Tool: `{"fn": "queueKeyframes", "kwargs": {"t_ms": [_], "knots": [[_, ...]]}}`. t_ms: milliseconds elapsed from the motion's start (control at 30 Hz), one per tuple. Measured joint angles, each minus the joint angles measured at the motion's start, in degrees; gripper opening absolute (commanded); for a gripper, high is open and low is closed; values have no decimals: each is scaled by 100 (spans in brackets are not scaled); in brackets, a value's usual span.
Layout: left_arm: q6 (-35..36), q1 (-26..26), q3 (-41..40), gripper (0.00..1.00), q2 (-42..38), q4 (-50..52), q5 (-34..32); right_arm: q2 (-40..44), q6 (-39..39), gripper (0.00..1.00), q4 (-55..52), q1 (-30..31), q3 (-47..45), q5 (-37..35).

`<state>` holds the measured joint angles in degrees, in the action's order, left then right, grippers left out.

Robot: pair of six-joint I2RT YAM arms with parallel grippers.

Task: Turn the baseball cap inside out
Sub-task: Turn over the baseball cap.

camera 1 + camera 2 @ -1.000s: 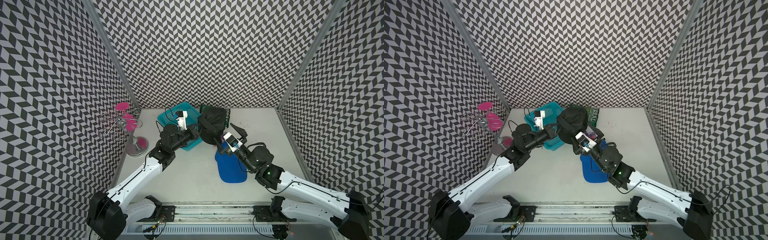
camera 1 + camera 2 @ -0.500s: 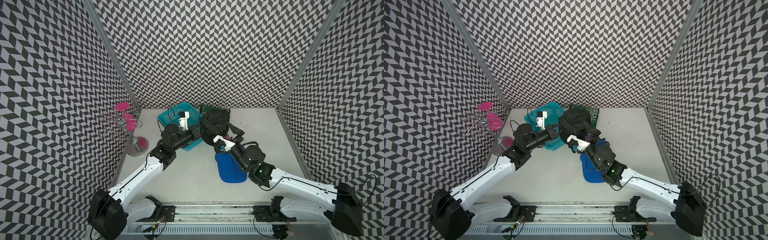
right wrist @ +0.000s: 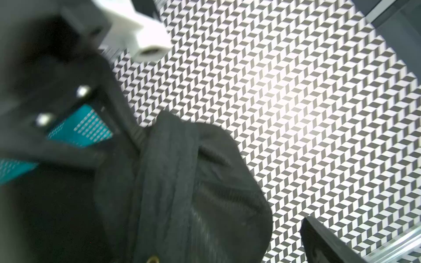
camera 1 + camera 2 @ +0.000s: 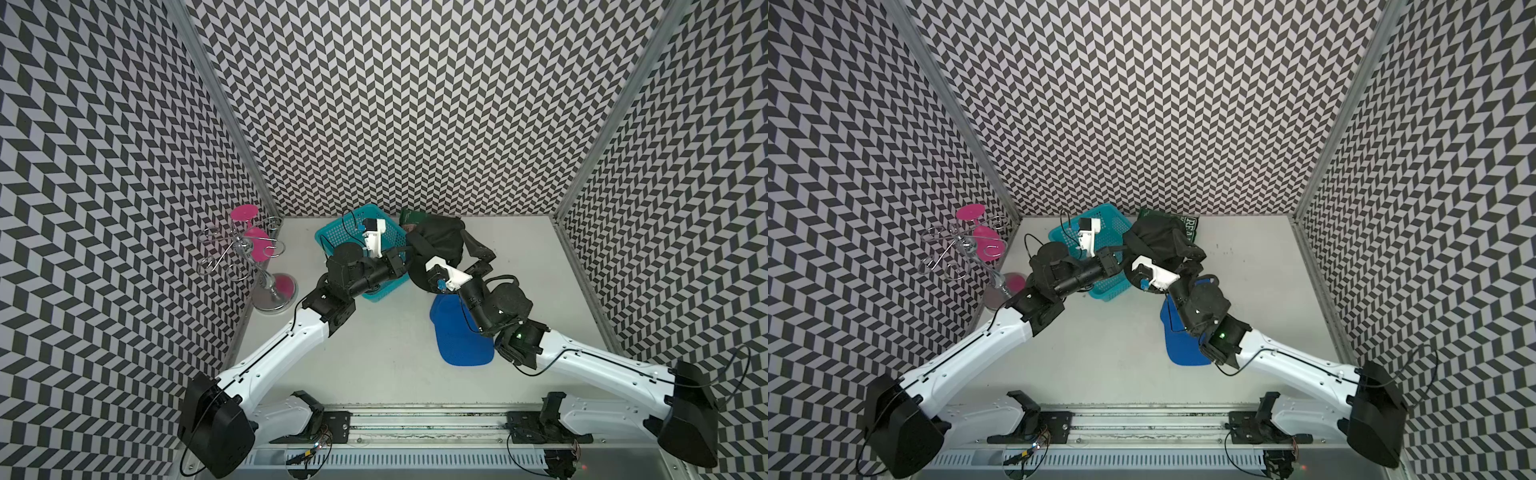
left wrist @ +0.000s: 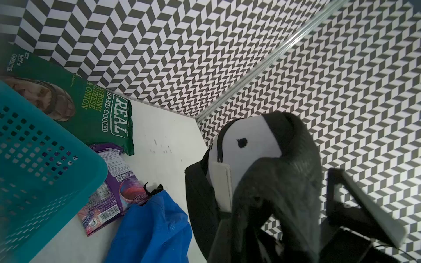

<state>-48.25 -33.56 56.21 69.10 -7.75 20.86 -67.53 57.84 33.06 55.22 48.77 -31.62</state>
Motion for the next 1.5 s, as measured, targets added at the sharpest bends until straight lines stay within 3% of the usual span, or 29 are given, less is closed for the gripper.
{"fn": "queueKeyframes", "kwargs": {"t_ms": [433, 667, 833, 1200, 1367, 1500], "knots": [[1408, -509, 758, 0, 275, 1012, -437, -267, -404, 99, -229, 9, 442, 9], [2398, -730, 1200, 0, 402, 1738, -813, -354, -658, 69, -664, 11, 863, 11], [2889, -745, 1239, 0, 382, 2041, -1150, -378, -859, 67, -929, 13, 938, 4], [3237, -745, 1237, 0, 173, 2413, -1408, -374, -992, 73, -1495, 13, 726, 42], [3285, -745, 1237, 0, 181, 2457, -1338, -374, -968, 66, -1506, 15, 710, 17], [3445, -745, 1237, 0, 232, 2461, -1268, -376, -966, 51, -1602, 22, 723, 0]]}}
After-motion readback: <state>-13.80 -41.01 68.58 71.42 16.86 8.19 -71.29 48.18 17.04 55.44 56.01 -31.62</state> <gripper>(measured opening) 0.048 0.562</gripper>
